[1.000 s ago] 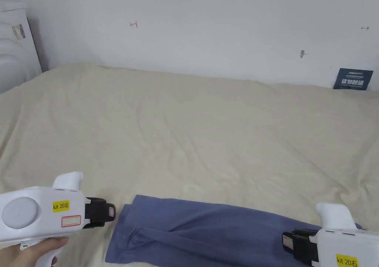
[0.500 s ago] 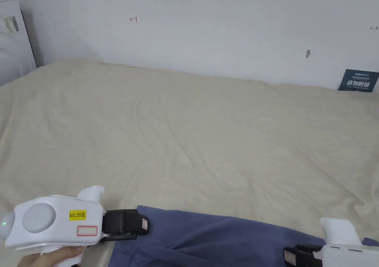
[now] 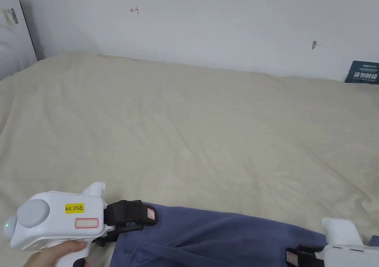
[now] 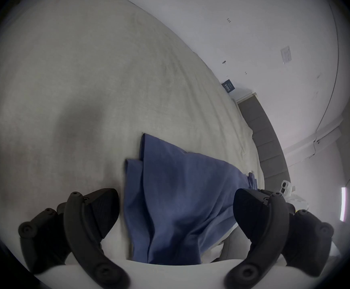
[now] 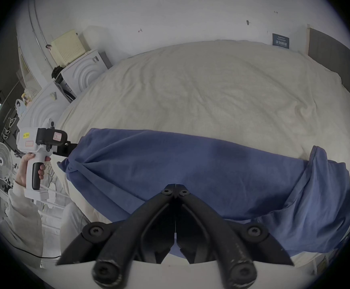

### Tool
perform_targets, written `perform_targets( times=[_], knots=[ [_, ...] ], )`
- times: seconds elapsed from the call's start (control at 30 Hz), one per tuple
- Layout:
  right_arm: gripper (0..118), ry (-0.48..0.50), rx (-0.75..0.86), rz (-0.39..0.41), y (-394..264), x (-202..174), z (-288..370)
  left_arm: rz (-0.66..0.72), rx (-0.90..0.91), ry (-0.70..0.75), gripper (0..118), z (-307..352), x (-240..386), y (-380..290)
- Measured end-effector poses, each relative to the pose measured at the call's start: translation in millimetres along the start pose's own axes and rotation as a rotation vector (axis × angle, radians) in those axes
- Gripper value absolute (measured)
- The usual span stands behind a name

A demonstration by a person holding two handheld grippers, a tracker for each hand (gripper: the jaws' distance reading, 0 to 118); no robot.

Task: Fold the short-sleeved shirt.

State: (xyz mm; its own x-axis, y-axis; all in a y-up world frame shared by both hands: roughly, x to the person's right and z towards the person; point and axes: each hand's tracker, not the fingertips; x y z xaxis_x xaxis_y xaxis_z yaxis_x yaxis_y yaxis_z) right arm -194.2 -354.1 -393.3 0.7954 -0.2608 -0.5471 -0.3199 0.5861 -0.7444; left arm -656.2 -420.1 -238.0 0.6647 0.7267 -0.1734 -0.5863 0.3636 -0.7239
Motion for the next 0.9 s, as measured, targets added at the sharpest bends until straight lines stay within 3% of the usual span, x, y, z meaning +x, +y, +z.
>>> perform_targets(
  times=[0.1,0.13,0.17,0.23,0.3,0.33,0.7,0.77,0.9],
  knots=[
    [0,0.013,0.0,-0.026,-1,3,0,0.08,0.033,-0.035,109,-1,7,-3],
    [0,0.014,0.002,-0.03,-1,6,1,0.077,0.032,-0.034,101,0,8,-2],
    [0,0.013,0.005,-0.034,0,6,2,0.067,0.024,-0.009,73,0,9,0],
    [0,0.012,0.01,-0.032,0,7,4,-0.036,-0.02,0.245,5,0,13,0],
    [0,0.003,0.013,-0.027,0,9,8,0.149,0.047,0.048,5,-1,-3,-15],
    [0,-0.003,0.014,-0.027,-1,10,9,0.149,0.047,0.038,5,-1,-8,-15],
    [0,-0.019,0.051,-0.078,-5,48,36,-0.047,0.049,0.185,5,21,60,-1],
    [0,-0.029,0.071,-0.082,-7,55,43,-0.029,0.069,0.052,5,19,75,2],
    [0,-0.004,0.107,-0.113,-13,74,58,-0.143,0.074,0.07,5,-3,136,7]
  ],
)
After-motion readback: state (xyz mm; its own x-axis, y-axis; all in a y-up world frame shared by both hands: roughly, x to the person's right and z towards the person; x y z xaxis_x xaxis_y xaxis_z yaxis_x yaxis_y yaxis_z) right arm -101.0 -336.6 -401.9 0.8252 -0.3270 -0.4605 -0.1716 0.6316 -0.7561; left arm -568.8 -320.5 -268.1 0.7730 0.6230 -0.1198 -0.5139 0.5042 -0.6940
